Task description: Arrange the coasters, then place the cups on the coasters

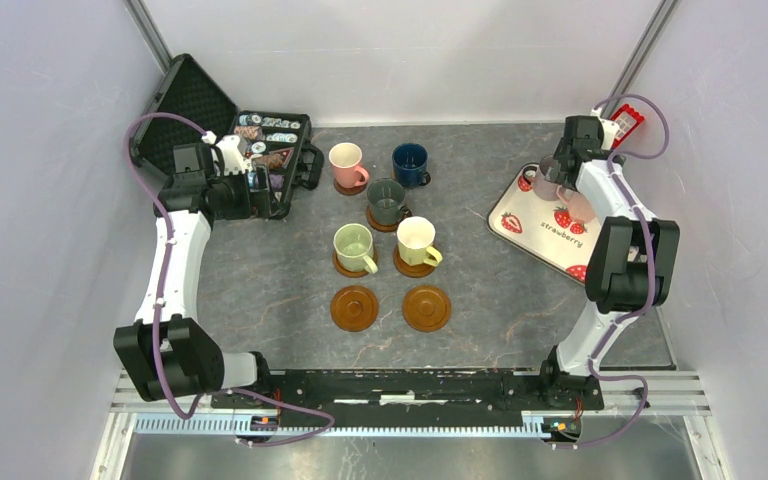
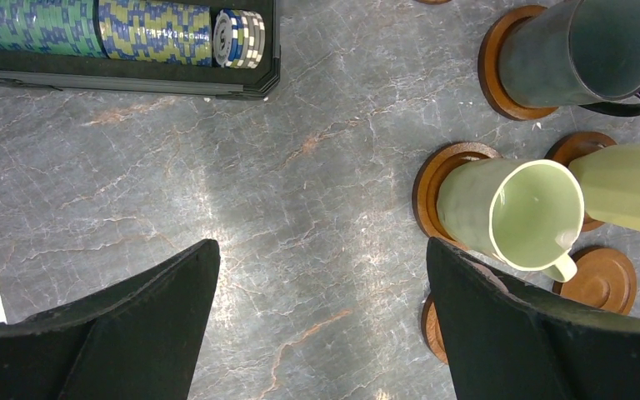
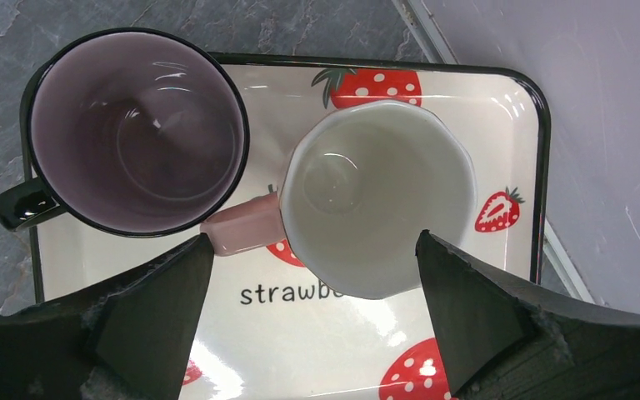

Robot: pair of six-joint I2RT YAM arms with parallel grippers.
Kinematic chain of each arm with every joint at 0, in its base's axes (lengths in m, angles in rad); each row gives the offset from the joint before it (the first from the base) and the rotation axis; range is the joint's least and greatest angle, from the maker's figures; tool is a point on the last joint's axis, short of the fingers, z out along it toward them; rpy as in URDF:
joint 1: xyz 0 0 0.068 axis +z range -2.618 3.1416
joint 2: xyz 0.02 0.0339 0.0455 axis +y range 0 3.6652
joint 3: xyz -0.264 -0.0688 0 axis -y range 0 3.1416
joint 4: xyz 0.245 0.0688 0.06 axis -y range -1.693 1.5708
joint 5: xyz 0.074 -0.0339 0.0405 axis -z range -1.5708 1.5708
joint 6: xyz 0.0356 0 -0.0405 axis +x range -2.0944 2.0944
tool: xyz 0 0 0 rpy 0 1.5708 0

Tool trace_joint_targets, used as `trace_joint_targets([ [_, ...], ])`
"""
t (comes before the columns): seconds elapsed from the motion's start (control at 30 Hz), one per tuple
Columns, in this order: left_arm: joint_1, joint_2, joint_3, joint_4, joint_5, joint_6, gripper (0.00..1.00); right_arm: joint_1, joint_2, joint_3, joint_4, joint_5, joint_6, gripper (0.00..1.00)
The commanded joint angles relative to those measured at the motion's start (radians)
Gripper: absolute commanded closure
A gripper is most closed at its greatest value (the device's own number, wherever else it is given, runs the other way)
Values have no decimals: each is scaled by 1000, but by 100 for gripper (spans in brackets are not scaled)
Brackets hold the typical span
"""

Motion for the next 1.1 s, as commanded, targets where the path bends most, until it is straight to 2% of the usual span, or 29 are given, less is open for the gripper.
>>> trace_joint_targets([
  [0.0,5,1,30,29,0,2,0,-17,28,65,18,-42,-75,1],
  [0.3,5,2,31,29,-2,2,0,-46,38,105,-39,-115,-237,1],
  [0.53,5,-2,22,29,8,3,0,-126,25,126,-98,-279,-438,8],
  [0.8,5,7,27,29,31,-11,0,-176,3,186,-163,-389,-550,6],
  [0.9,5,8,27,29,35,-21,0,-175,-40,154,-125,-379,-516,3],
  [1.07,5,7,19,43,37,-33,0,-138,-88,140,-139,-291,-321,2],
])
